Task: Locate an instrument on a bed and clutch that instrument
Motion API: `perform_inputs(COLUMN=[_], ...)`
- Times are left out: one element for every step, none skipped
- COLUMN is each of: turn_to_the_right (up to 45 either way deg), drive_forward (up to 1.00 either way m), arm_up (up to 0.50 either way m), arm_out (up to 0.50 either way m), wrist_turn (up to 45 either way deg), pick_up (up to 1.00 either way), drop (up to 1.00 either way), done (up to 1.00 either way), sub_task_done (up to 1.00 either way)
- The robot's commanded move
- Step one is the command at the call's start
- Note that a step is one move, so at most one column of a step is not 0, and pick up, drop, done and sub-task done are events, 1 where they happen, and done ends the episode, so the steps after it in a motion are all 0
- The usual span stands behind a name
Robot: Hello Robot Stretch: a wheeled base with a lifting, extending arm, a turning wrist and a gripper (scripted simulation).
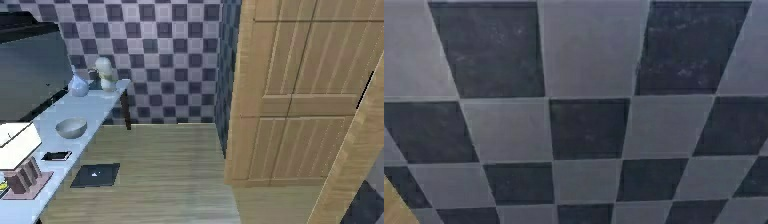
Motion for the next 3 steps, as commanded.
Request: perform_inputs(turn_to_the_right=[0.0,0.0,45.0], drive_forward=[0.65,0.3,0.0], arm_up=[0.0,0.0,0.0], arm_out=[0.0,0.0,0.0], wrist_turn=[0.0,0.0,0.0], pick_up=[0.0,0.0,0.0], drop=[0.0,0.0,0.0], done=[0.0,0.0,0.0], sub_task_done=[0.0,0.0,0.0])
